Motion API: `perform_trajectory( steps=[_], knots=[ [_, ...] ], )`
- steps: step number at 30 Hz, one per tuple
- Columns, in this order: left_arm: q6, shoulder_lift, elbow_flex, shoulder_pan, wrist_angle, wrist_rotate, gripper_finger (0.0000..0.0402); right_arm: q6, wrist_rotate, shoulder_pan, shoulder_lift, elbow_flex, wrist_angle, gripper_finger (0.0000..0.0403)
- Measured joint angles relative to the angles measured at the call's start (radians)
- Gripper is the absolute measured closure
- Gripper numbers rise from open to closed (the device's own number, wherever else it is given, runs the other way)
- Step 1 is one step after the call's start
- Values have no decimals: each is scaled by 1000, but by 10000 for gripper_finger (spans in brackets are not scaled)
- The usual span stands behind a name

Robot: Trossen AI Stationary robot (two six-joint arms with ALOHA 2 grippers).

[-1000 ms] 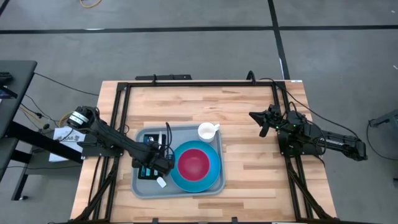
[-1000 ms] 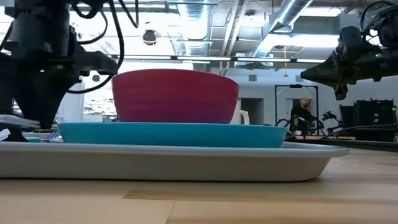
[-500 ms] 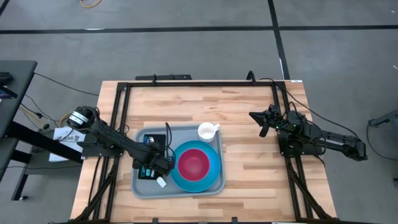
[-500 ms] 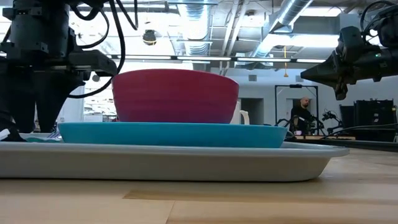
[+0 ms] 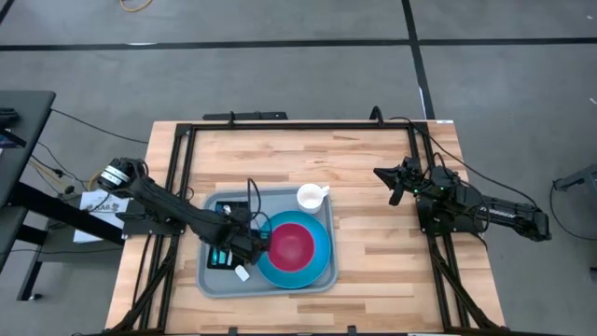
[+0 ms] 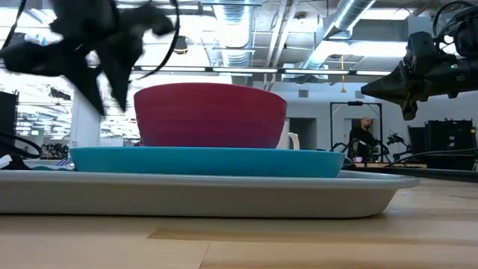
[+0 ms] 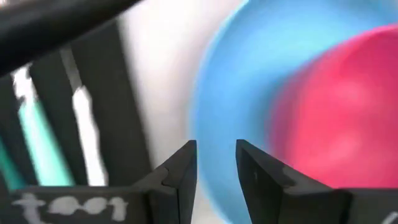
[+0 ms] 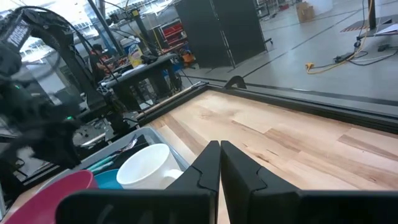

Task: Set up tray
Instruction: Put the blue patterned knife on the black napkin to the right of the light blue spoon

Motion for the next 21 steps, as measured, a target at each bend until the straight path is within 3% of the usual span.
perform_trajectory(
  steps=[5, 13, 17, 21],
  knots=[
    [181, -89, 96, 0, 19, -202, 303, 0, -1, 0, 0, 0, -1, 398],
    [676, -310, 178, 1, 208, -507, 303, 0, -1, 0, 0, 0, -1, 398],
    [988, -406, 179, 5, 390, -501, 303, 0, -1, 0, 0, 0, 0, 398],
    [1285, -459, 179, 27, 524, -310, 303, 0, 0, 0, 0, 0, 0, 398]
  ],
)
